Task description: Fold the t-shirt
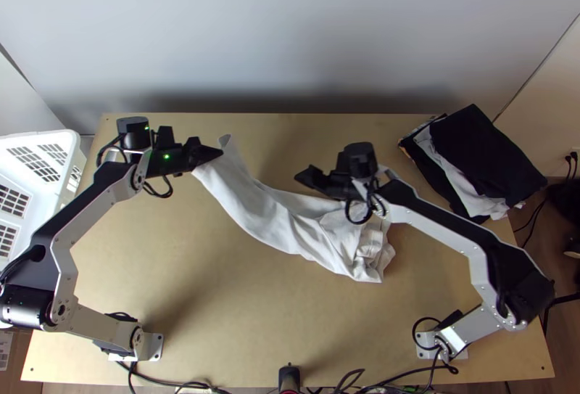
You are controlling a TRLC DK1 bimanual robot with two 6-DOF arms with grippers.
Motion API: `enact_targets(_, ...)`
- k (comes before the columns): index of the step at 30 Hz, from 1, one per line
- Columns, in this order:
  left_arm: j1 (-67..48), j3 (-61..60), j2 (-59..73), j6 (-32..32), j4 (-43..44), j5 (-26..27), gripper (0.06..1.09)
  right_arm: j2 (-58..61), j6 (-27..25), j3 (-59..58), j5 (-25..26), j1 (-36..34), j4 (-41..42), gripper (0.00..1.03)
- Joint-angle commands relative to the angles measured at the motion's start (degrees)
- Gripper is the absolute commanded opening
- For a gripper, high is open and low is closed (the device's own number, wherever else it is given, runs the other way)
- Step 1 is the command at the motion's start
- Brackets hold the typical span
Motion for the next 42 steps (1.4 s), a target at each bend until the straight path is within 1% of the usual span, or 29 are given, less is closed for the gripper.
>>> enact_targets(1, -4.91, 3.1, -0.14, -1.05, -0.51, -0.41, 0.09, -4.45, -0.07, -0.86, 0.02, -5.17, -1.1, 0.83)
enact_targets(8, -14.49, 4.25, 0.91, 0.44, -0.42, -2.69, 0.09, -8.14, -0.07, -2.79, 0.11, -8.69, -2.51, 0.83)
enact_targets(18, -23.72, 7.67, 0.91, -0.08, -1.03, -2.96, 0.09, -9.02, -1.65, -6.31, 0.46, -13.43, -2.42, 0.83)
enact_targets(22, -27.06, 8.99, 2.06, -0.79, 0.46, -4.45, 0.09, -9.1, -2.36, -7.89, 0.46, -16.6, -2.42, 0.83)
enact_targets(26, -30.23, 11.54, 4.87, -2.55, 3.63, -5.68, 0.09, -12.36, -2.97, -10.62, 0.46, -21.08, -2.42, 0.83)
enact_targets(29, -32.86, 14.27, 7.94, -2.63, 3.71, -5.95, 0.09, -16.57, -3.32, -12.64, 0.46, -26.79, -3.74, 0.83)
enact_targets(33, -36.03, 16.9, 11.46, -2.63, 4.15, -5.95, 0.09, -23.69, -5.43, -16.42, 0.46, -33.65, -6.55, 0.83)
enact_targets(38, -39.63, 20.77, 16.21, -2.9, 5.03, -5.95, 0.09, -29.41, -6.31, -20.2, 0.46, -39.45, -8.66, 0.83)
enact_targets(42, -42.79, 24.29, 19.9, -2.98, 5.3, -5.95, 0.09, -32.13, -6.57, -22.13, 0.46, -42.08, -9.54, 0.83)
